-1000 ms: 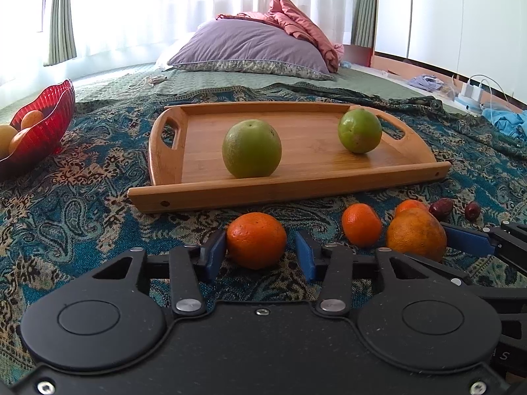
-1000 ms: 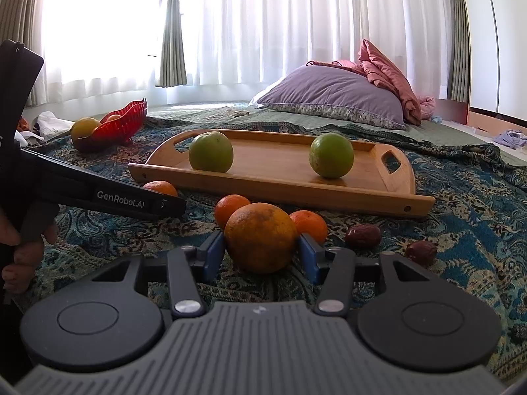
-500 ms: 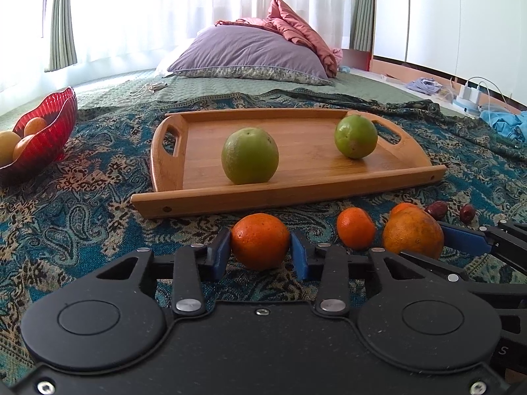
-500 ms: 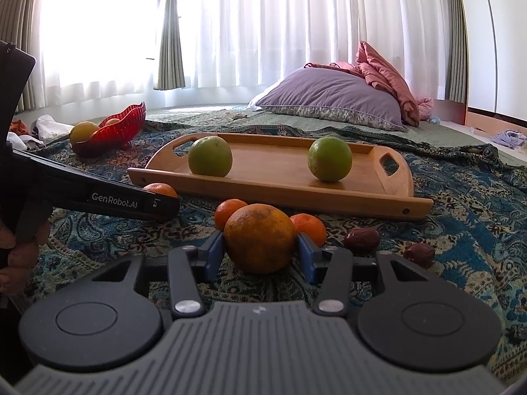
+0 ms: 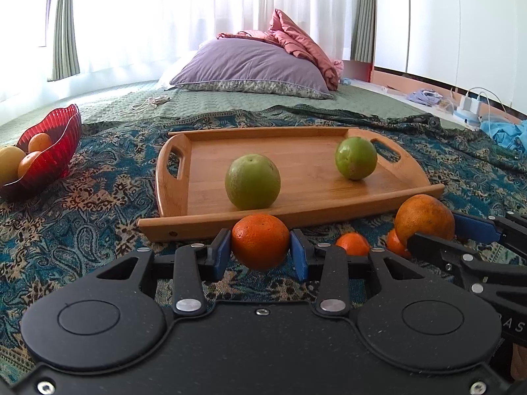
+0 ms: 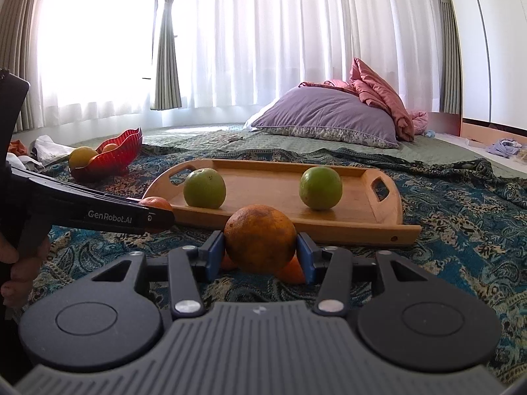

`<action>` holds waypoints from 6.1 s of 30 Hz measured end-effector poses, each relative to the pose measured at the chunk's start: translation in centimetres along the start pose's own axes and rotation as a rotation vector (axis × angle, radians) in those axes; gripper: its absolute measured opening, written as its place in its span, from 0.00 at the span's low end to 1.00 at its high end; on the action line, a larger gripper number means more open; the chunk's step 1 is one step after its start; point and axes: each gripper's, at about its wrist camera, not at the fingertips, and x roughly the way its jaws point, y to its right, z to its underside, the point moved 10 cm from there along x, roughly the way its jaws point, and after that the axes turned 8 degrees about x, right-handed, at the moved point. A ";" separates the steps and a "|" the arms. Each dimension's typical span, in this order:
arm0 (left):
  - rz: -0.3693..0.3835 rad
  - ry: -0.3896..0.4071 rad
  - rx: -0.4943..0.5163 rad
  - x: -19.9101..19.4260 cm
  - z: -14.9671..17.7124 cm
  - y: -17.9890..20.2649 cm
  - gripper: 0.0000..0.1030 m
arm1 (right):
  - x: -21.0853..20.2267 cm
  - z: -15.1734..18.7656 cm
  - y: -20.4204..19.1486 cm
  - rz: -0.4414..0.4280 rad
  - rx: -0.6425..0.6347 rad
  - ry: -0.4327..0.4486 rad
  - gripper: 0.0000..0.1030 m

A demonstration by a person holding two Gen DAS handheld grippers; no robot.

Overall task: Organize fruits
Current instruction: 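Close the left gripper on the tangerine while the right gripper grasps the large orange, then lift the large orange with the right gripper while the left gripper holds the tangerine, then carry the tangerine over the tray with the left gripper while the right gripper carries the orange, then lower the tangerine onto the tray and open the left gripper while the right gripper releases the orange, then move the left gripper to a loose tangerine while the right gripper moves to a red date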

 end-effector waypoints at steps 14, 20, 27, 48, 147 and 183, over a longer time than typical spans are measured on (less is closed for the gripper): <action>-0.026 0.019 -0.041 0.2 -1.9 -1.7 0.36 | 1.0 -2.8 2.0 0.031 0.030 0.043 0.23; -0.018 0.012 -0.046 0.3 -1.3 -1.7 0.36 | 1.5 -1.1 1.5 0.036 -0.044 -0.013 0.28; -0.023 0.000 -0.055 0.6 -0.7 -2.0 0.36 | 0.4 1.4 2.3 0.081 -0.096 -0.031 0.47; -0.021 -0.023 -0.044 1.2 0.0 -1.4 0.36 | -3.6 3.2 7.4 0.195 -0.031 -0.031 0.82; 0.026 -0.223 -0.149 16.4 -6.8 -7.7 0.36 | 21.6 -7.0 12.7 0.160 0.380 -0.354 0.54; 0.013 -0.015 -0.079 3.1 -7.4 -2.7 0.89 | 10.6 -7.4 9.5 0.054 0.091 -0.169 0.92</action>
